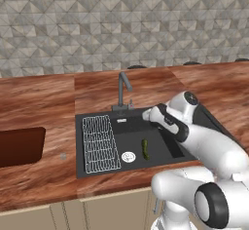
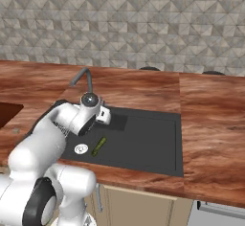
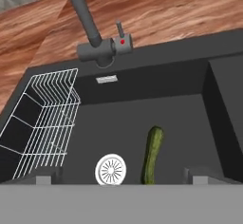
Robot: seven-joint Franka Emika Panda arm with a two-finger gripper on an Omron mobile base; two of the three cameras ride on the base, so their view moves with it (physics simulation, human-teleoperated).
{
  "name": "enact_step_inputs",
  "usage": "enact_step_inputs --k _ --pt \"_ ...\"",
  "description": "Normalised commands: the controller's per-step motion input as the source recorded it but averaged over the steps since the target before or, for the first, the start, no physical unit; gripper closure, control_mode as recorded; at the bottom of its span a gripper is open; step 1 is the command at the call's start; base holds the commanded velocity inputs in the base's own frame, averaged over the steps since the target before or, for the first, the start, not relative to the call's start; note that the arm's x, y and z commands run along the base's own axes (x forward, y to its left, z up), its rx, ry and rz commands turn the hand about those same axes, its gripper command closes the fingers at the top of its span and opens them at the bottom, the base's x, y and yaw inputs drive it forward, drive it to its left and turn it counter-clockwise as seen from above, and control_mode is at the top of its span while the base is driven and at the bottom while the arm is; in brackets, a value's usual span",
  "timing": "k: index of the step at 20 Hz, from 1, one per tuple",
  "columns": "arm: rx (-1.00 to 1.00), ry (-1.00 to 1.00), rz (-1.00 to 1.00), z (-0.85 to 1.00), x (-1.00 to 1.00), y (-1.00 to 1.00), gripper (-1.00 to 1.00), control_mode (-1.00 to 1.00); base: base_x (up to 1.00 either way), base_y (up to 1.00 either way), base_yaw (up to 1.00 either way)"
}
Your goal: Pick up all produce items and place them in the sink. Turn on the sink faucet to wash them. Then turn the sink off and put them in the tray.
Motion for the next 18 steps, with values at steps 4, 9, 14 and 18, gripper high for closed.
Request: enact_step_inputs --k 4,9,14,18 --pt "0.00 -0.22 0.04 0.43 -0.22 -0.14 -1.00 -1.00 0.00 0.00 0.00" --pt "0.02 -0.23 0.06 0.39 -0.22 -0.19 -1.00 -1.00 0.00 0.00 0.00" --pt "0.04 -0.18 0.07 0.34 -0.12 -0.13 -1.00 -1.00 0.00 0.00 0.00" --pt "0.15 0.00 0.02 0.01 0.08 -0.16 -1.00 -1.00 0.00 0.00 0.00"
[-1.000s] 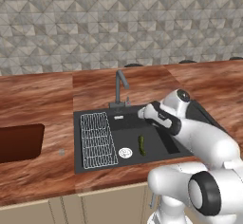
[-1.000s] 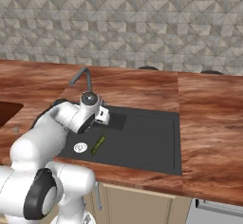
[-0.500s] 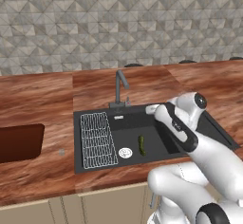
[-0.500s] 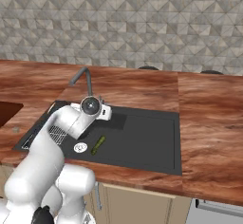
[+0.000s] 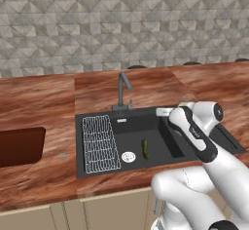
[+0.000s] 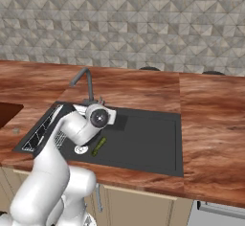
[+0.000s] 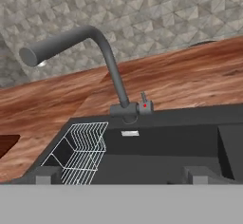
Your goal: Pick up all produce items and place them in the sink. Turn on the sink faucet to wash them. Then turn the sink off and put them in the tray.
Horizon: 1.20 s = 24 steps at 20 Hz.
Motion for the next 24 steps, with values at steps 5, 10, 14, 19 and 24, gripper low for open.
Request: enact_step_inputs --k 5,10,14,19,24 --pt "0.10 -0.03 0.03 0.00 0.25 -0.05 -1.00 -1.00 0.00 0.00 0.00" --pt "0.03 -0.10 0.12 -0.01 0.14 0.00 -1.00 -1.00 0.00 0.00 0.00" --pt "0.00 -0.15 0.15 -0.02 0.03 0.00 -1.00 -1.00 0.00 0.00 0.00" --pt "-0.02 -0.12 0.13 0.02 0.01 0.00 -1.00 -1.00 0.00 0.00 0.00" --pt "-0.07 -0.03 0.10 0.00 0.15 0.01 -1.00 -1.00 0.00 0.00 0.00"
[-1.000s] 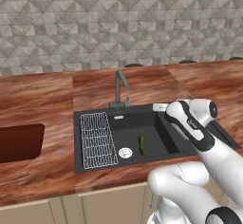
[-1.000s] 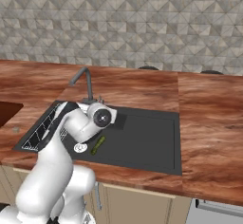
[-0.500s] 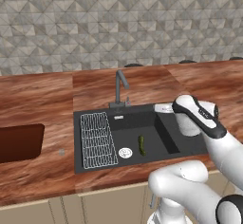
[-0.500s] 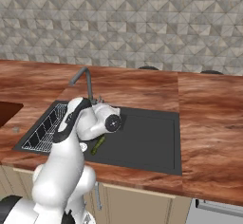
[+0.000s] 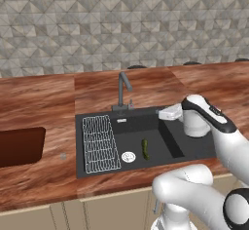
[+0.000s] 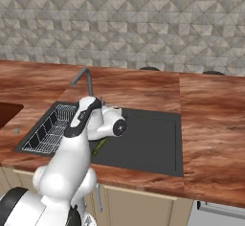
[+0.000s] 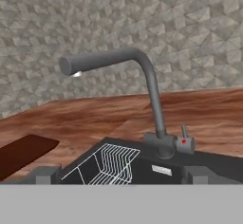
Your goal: Pick up all produce items and place them in the sink. Turn on the sink faucet to wash them. Then turn the sink off and put them in the tray.
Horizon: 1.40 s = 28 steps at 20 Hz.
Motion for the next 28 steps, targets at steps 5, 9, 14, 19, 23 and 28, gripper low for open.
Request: enact_step_inputs --k 5,9,14,19,23,28 --pt "-0.15 -0.02 0.15 0.00 0.18 0.00 -1.00 -1.00 0.00 0.00 0.00" --pt "-0.12 0.00 0.12 0.00 0.12 0.00 -1.00 -1.00 0.00 0.00 0.00" --pt "0.00 -0.07 0.04 -0.03 0.11 0.00 -1.00 -1.00 0.00 0.00 0.00" --pt "0.00 -0.12 0.05 0.00 0.07 0.06 -1.00 -1.00 0.00 0.00 0.00" --pt "0.00 -0.11 0.01 0.00 0.06 0.17 -1.00 -1.00 0.00 0.00 0.00" --pt "0.00 -0.05 0.00 0.00 0.10 0.17 -1.00 -1.00 0.00 0.00 0.00"
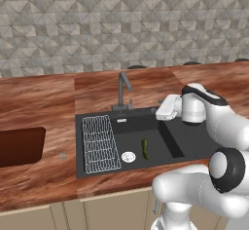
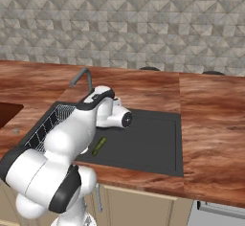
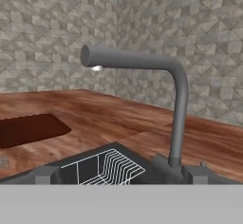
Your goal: Pick up all produce items and place them in the sink. Turn on the sink faucet to wash them. Then turn the sink off and put them in the tray.
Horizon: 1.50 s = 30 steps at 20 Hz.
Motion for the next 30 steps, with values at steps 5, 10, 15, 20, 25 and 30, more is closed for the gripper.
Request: enact_step_inputs --k 5,10,15,20,25,30 --pt "0.00 0.00 0.00 0.00 0.15 0.05 -1.00 -1.00 0.00 0.00 0.00" --pt "0.00 0.00 0.00 0.00 0.17 0.01 -1.00 -1.00 0.00 0.00 0.00" --pt "0.00 0.00 0.00 -0.01 0.17 0.00 -1.00 -1.00 0.00 0.00 0.00" --pt "0.00 0.00 0.00 -0.03 0.15 0.01 -1.00 -1.00 0.00 0.00 0.00" --pt "0.00 0.00 0.00 -0.05 0.16 0.03 -1.00 -1.00 0.00 0.00 0.00" --pt "0.00 0.00 0.00 -0.09 0.19 0.05 -1.00 -1.00 0.00 0.00 0.00"
